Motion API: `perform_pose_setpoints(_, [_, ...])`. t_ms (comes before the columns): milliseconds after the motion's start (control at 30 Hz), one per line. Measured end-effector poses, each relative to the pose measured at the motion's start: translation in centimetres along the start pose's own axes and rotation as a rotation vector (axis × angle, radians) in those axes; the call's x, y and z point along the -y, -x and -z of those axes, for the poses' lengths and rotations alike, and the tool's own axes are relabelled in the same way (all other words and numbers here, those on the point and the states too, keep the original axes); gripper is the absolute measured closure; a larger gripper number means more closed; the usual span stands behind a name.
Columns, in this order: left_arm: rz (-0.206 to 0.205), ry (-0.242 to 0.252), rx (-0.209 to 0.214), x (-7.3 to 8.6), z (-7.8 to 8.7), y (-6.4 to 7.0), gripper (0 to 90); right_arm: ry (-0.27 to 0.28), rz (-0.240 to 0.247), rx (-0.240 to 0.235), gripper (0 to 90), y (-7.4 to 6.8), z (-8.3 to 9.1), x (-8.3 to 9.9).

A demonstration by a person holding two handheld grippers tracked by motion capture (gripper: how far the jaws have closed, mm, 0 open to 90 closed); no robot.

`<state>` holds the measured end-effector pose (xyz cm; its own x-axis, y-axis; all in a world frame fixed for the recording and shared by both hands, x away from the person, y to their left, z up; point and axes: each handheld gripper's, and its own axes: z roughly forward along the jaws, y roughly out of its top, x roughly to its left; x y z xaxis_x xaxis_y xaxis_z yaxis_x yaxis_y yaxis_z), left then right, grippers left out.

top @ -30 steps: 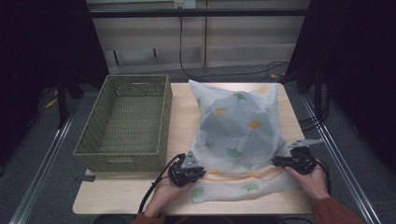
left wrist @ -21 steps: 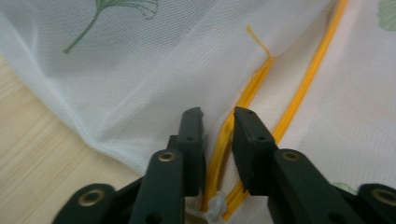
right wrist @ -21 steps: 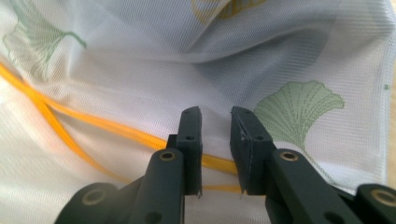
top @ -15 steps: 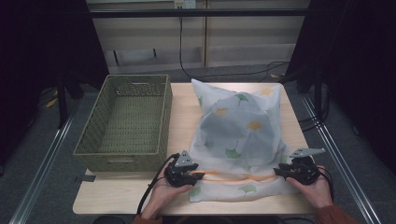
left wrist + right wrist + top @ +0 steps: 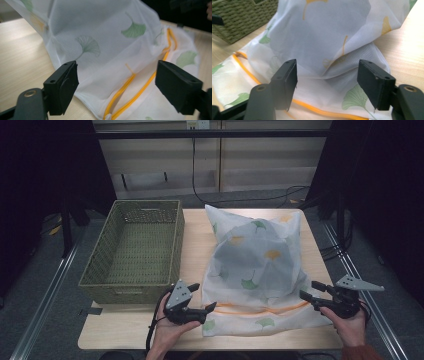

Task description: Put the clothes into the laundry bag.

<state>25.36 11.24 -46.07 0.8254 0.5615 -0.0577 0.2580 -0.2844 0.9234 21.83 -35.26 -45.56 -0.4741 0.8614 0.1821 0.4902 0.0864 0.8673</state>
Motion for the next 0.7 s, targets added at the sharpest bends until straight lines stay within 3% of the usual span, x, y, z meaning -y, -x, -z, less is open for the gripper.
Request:
perform_pose_setpoints(67, [0.037, 0.022, -0.033, 0.0, 1.2, 0.0, 13.9, 0.018, 0.0, -0.005, 30.4, -0.3, 0.6, 0.1])
perform_pose_setpoints(100, [0.049, 0.037, -0.029, 0.1, 1.6, -0.1, 13.7, 0.032, 0.009, -0.007, 29.7, -0.5, 1.0, 0.1])
perform_pose_setpoints(233, [0.042, 0.067, -0.099, 0.7, 3.5, -0.4, 13.6, 0.084, -0.013, -0.001, 25.0, -0.7, 2.4, 0.4])
perform_pose_setpoints(400, [0.066, 0.138, -0.157, 1.3, 5.7, -0.3, 12.5, 0.095, -0.014, 0.067, 23.2, -1.2, 4.0, 1.3])
perform_pose_setpoints(467, [0.059, 0.146, -0.19, 1.5, 6.3, -0.2, 12.3, 0.095, -0.027, 0.063, 22.8, -1.2, 4.3, 1.5])
perform_pose_setpoints(567, [0.071, 0.184, -0.208, 1.7, 6.9, -0.2, 12.3, 0.139, -0.041, 0.074, 22.7, -1.5, 5.2, 1.7])
perform_pose_setpoints(633, [0.078, 0.181, -0.215, 1.8, 7.1, -0.2, 12.3, 0.149, -0.049, 0.078, 22.5, -1.4, 5.5, 1.8])
perform_pose_setpoints(700, [0.097, 0.168, -0.193, 2.0, 7.0, -0.2, 12.0, 0.14, -0.07, 0.067, 21.8, -1.3, 5.3, 1.9])
